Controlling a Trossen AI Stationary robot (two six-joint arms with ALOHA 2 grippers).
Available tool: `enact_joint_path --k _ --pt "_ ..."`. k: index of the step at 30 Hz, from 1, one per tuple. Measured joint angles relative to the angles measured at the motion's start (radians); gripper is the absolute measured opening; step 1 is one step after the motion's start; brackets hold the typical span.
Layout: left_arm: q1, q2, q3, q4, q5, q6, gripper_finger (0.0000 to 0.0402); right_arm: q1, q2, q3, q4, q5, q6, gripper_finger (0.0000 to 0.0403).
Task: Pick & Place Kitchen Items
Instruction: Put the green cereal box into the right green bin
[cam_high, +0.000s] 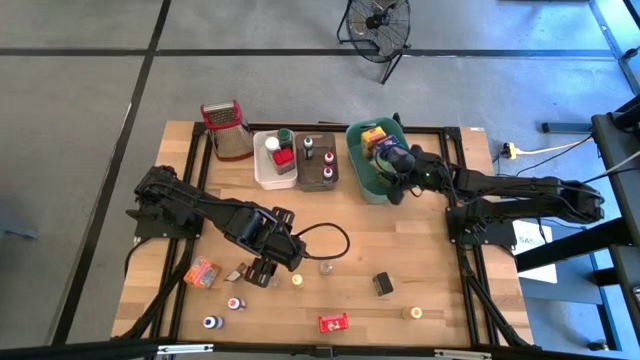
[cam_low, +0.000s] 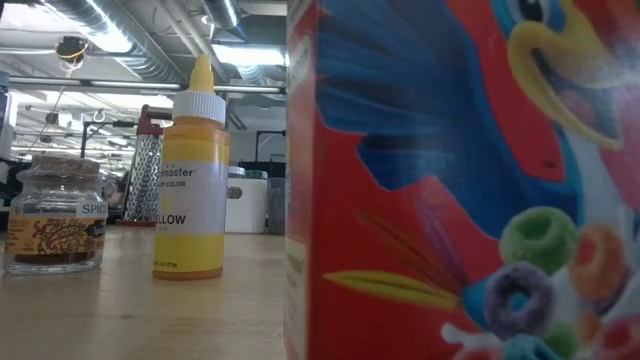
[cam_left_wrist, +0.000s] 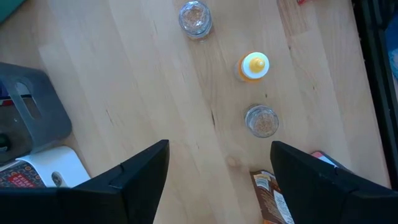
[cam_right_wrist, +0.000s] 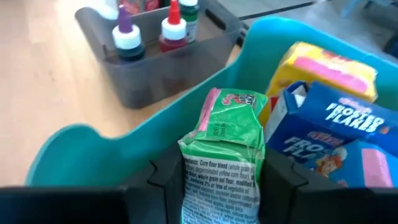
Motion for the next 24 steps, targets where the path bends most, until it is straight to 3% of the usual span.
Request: enact_joint_path --k 10,15,24 --pt "0.000 0.000 0.000 0.000 0.000 0.000 0.0274 0.000 0.010 0.000 0.039 0.036 0.006 0.0146" --pt "0.000 0.000 0.000 0.000 0.000 0.000 0.0276 -0.001 0.010 0.000 0.039 0.126 0.082 0.0146" --pt "0.000 0.000 0.000 0.000 0.000 0.000 0.0274 0.000 0.035 0.001 0.032 0.124 0.083 0.0147"
